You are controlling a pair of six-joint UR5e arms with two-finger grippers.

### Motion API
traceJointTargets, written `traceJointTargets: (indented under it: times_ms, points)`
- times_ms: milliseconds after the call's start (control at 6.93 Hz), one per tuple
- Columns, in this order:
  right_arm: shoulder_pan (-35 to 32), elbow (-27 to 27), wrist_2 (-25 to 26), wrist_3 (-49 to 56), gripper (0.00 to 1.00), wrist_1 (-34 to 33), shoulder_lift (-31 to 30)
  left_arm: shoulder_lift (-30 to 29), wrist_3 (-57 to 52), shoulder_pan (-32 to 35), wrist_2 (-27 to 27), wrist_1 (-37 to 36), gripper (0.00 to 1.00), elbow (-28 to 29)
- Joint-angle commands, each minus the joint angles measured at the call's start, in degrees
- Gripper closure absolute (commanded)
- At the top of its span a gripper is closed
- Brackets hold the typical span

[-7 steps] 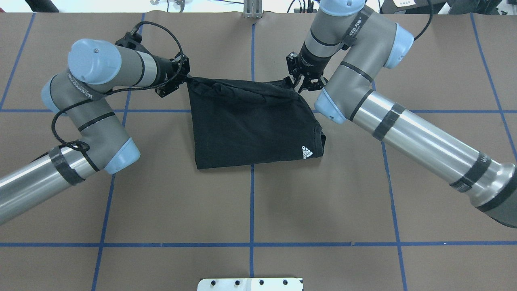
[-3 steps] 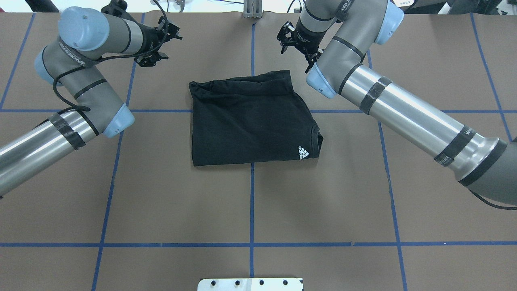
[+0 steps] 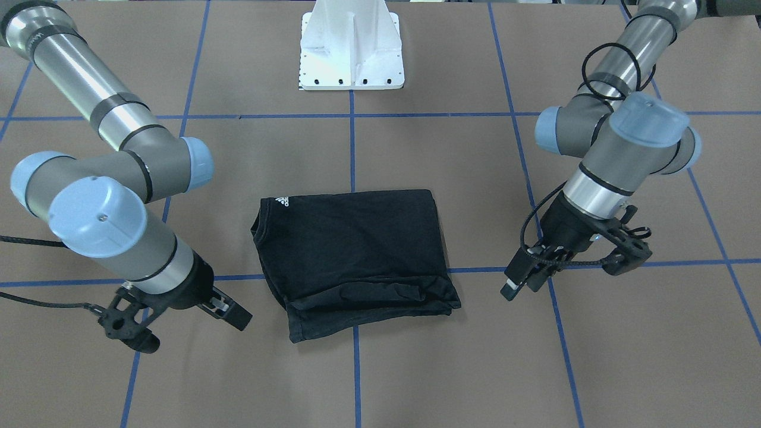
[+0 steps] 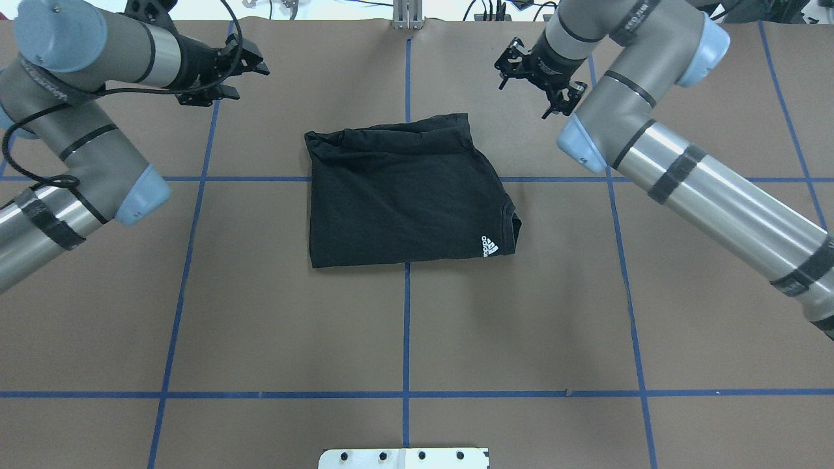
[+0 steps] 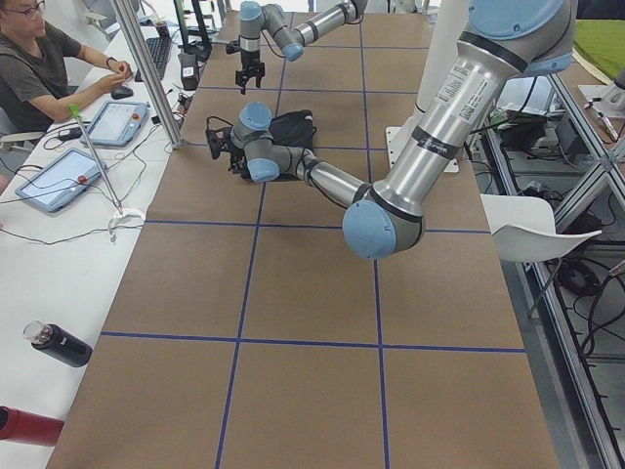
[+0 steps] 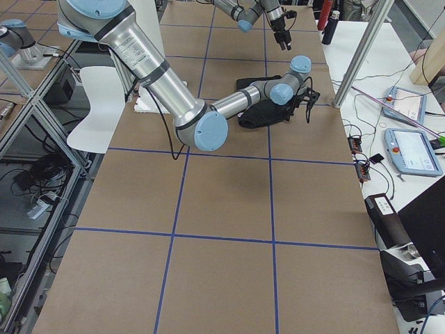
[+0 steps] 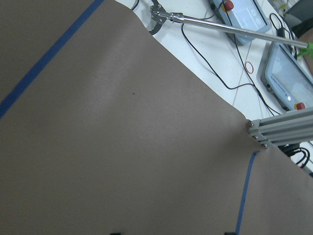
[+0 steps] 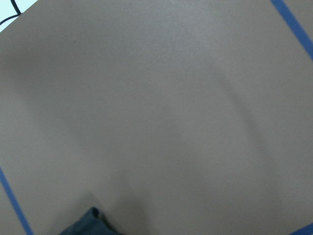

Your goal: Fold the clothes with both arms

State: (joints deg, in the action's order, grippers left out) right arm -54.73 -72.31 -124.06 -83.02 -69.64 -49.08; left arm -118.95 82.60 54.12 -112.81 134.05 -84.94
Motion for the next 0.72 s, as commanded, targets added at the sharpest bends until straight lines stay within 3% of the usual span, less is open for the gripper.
traceJointTargets:
  times_ms: [0, 289, 433, 577]
  points:
    - [-5.53, -11.57, -0.66, 15.98, 0.00, -2.50, -12.57, 7.46, -26.07, 3.00, -3.62, -11.83, 0.24, -12.48]
    - [-11.34, -23.77, -3.37, 34.78, 0.00, -15.46, -21.36, 16.50, -51.79, 13.16, -13.97, -12.06, 0.18, -13.67]
    - [-13.88, -27.49, -3.47, 43.82, 0.00, -17.79, -27.68, 20.99, -66.55, 19.12, -15.32, -12.32, 0.02, -12.80]
    - [-17.22, -27.97, -5.39, 51.57, 0.00, -17.72, -32.61, 23.64, -75.83, 23.54, -16.29, -13.45, 0.01, -10.36]
